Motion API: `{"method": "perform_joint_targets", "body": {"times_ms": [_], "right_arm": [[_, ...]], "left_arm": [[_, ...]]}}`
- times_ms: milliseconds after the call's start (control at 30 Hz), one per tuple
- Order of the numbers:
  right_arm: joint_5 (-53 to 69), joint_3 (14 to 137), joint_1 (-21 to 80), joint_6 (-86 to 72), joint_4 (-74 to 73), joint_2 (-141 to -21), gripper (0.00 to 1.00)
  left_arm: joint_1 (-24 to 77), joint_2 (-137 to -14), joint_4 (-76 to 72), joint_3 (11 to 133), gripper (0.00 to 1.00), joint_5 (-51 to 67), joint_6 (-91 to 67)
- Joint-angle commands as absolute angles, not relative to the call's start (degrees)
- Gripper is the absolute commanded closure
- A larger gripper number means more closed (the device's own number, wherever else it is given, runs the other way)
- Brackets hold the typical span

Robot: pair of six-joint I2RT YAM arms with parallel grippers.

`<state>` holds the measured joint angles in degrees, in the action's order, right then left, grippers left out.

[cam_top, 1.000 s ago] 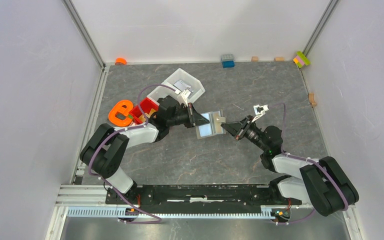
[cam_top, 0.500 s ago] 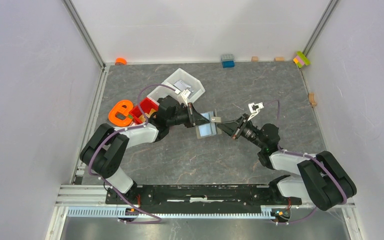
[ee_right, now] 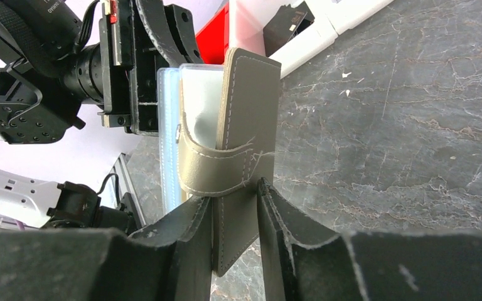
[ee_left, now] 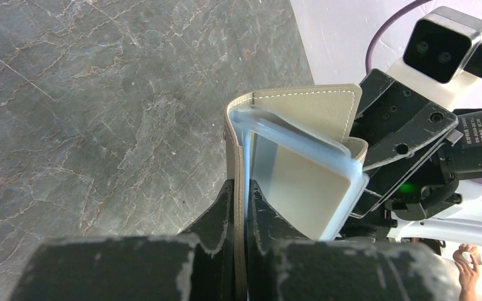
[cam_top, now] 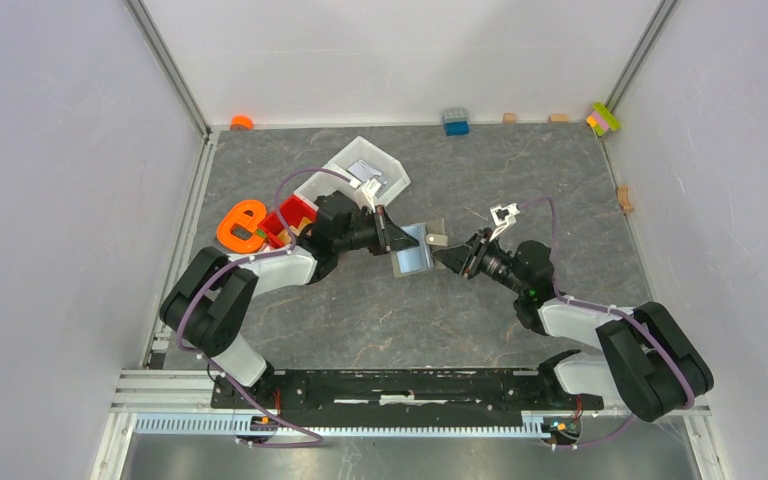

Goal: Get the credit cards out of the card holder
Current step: Remove the credit card from the card holder.

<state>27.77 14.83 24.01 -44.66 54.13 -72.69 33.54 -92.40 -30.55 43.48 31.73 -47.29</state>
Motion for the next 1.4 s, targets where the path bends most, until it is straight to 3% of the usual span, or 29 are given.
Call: {"method": "perform_joint_targets", "body": {"times_ms": [0, 233, 467, 533, 800, 900, 1367], "right_arm": [[27.6, 16.4, 24.4, -43.3, 54.6, -72.3, 0.64], [28.8, 15.1, 24.4, -43.8, 58.1, -71.1, 0.53], [28.4, 14.7, 25.2, -42.2, 57.7, -70.1, 0.24], [27.1, 15.5, 26.3, -40.2, 54.8, -70.3, 0.20], [22.9, 18.7, 29.2, -36.3, 47.3, -71.5, 0.15], [21.3, 19.1, 29.8, -35.2, 45.2, -71.0, 0.05], [19.0, 20.9, 31.8, -33.5, 42.0, -72.2, 0.04]], "left_arm": [[34.1, -90.1, -33.7, 44.6, 0.98, 33.7, -46.4], [34.0, -90.1, -32.6, 44.8, 0.98, 33.2, -46.1], [34.1, -90.3, -30.9, 45.4, 0.98, 32.8, -45.4], [34.1, -90.6, -30.8, 45.7, 0.98, 32.9, -45.4], [34.5, -91.1, -29.0, 46.4, 0.98, 32.5, -44.6], [34.8, -91.0, -25.8, 47.3, 0.98, 30.6, -43.4], [35.0, -91.5, -21.7, 48.5, 0.98, 28.3, -42.2]]}}
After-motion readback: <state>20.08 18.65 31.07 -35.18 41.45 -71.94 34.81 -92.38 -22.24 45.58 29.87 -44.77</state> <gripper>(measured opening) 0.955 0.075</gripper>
